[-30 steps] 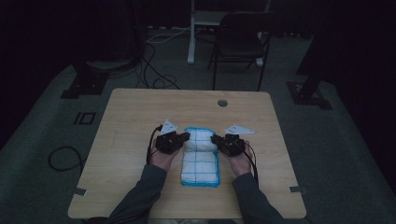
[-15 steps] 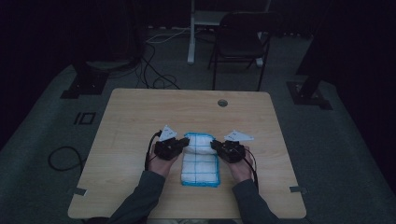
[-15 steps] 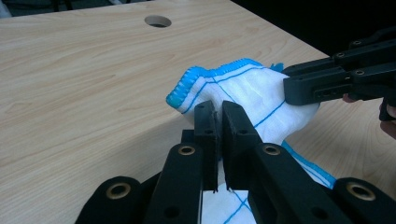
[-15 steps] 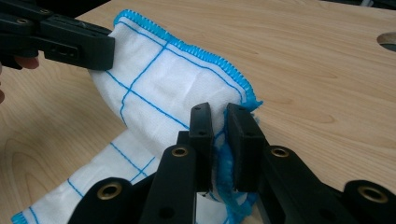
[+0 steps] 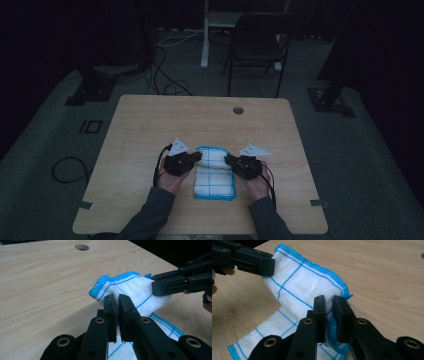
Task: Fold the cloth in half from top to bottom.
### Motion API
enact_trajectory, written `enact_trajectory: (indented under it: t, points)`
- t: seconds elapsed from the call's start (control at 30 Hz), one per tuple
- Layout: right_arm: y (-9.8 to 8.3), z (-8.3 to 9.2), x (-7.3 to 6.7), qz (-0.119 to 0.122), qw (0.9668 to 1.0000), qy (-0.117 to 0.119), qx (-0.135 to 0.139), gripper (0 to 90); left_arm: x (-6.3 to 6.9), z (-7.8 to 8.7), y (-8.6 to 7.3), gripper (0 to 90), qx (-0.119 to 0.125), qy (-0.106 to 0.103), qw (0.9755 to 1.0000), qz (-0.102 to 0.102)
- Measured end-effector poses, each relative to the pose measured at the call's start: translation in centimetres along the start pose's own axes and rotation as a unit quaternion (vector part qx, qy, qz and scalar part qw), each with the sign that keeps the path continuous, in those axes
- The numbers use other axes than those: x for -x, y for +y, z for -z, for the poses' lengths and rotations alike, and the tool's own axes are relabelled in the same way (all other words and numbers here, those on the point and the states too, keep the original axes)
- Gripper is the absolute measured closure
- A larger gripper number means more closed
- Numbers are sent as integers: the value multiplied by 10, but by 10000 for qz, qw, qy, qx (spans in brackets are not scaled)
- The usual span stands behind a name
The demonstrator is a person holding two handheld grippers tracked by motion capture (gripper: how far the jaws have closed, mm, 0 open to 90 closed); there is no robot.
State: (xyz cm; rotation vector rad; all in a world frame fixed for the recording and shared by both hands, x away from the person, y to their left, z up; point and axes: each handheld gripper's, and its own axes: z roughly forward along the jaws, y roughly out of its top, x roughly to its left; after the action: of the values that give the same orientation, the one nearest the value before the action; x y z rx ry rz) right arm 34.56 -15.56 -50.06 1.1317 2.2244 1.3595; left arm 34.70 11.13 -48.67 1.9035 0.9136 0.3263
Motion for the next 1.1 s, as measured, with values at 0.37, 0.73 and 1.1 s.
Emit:
enact_trajectory:
  t: [0.37, 0.73, 1.1]
  points:
    - [-8, 1, -4, -28, 10000, 49, -45, 812, 4, 4, -9, 860, -29, -42, 10000, 15]
    - [-14, 1, -8, -57, 9999, 77, -80, 810, 7, 6, -15, 859, -65, -61, 10000, 4]
    - [-23, 3, -10, -142, 9998, 98, -92, 805, 11, 8, -24, 859, -116, -110, 9999, 39]
